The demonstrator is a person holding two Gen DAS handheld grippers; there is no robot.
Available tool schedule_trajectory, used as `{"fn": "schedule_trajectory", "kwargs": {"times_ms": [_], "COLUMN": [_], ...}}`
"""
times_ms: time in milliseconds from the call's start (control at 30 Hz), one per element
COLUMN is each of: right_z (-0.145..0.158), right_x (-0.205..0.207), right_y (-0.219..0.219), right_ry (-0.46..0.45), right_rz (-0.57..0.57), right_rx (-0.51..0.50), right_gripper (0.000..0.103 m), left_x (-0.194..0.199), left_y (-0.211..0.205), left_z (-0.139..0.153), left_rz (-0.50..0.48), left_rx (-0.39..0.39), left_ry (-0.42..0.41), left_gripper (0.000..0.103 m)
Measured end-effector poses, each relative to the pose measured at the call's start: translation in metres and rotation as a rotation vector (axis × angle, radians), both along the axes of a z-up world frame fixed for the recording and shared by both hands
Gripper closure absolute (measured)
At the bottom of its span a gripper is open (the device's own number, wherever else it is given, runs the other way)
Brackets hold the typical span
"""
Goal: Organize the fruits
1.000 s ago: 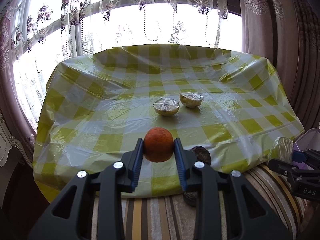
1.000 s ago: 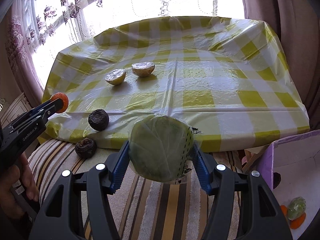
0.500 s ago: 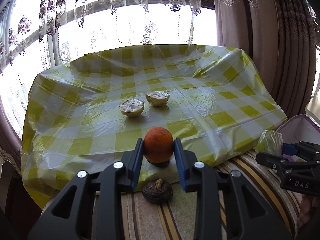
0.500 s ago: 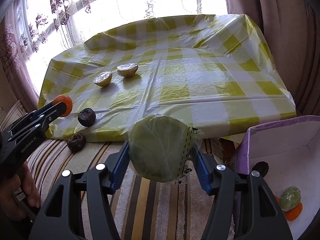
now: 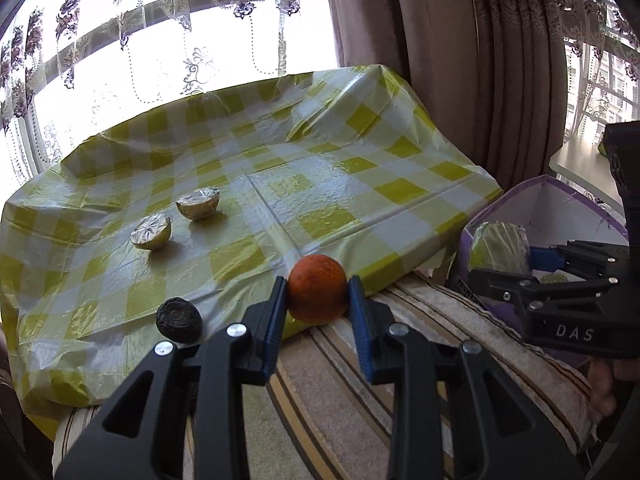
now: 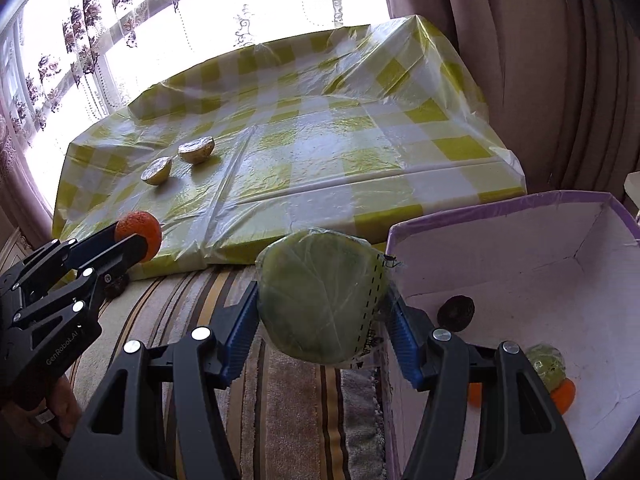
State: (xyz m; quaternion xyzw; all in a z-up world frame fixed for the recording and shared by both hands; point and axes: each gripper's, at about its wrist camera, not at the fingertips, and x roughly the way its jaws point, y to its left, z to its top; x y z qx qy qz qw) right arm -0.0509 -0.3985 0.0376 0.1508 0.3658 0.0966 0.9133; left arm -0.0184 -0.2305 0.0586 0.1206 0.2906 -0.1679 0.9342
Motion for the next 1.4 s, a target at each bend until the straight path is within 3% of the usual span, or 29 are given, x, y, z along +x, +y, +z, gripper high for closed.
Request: {"fn": "schedule_trajectory", "kwargs": {"times_ms": [167,367,700,1133,1400], "right_z": [-0.007,0.000,-0.018,-0.048,-0.064], "right_x": [-0.006,-0.017,-0.027,-0.032,-0.027], "right_y": [-0.027,-0.043,-0.095,-0.142,-0.141], "right_ry": [0.027,0.020,0.095,0.214,0.314], "right_rz": [-0.048,-0.090,-0.220,-0.294,-0.235], "right_rx": [0.041,-0.029,-0.109,-0.206,-0.302], "right_gripper": [0.044,0.044,0.044,0.044,0.044], "left_x": [-0.001,-0.003,-0.011,-0.020,-0.019], "left_y": [-0.034,-0.071,-0.126,-0.175,-0.217], "left_z": [-0.006,-0.009,-0.025,-0.032,-0.061], "left_rz": [-0.095,-0.192,-0.349,-0.465,-0.606], "left_rx": [0.017,0.032,0.078,0.118,0.216], "left_ry": [0.032,0.045,0.097,0.084,0.232], "left_gripper": [0.072,0.072,0.072,0.072,0.072]}}
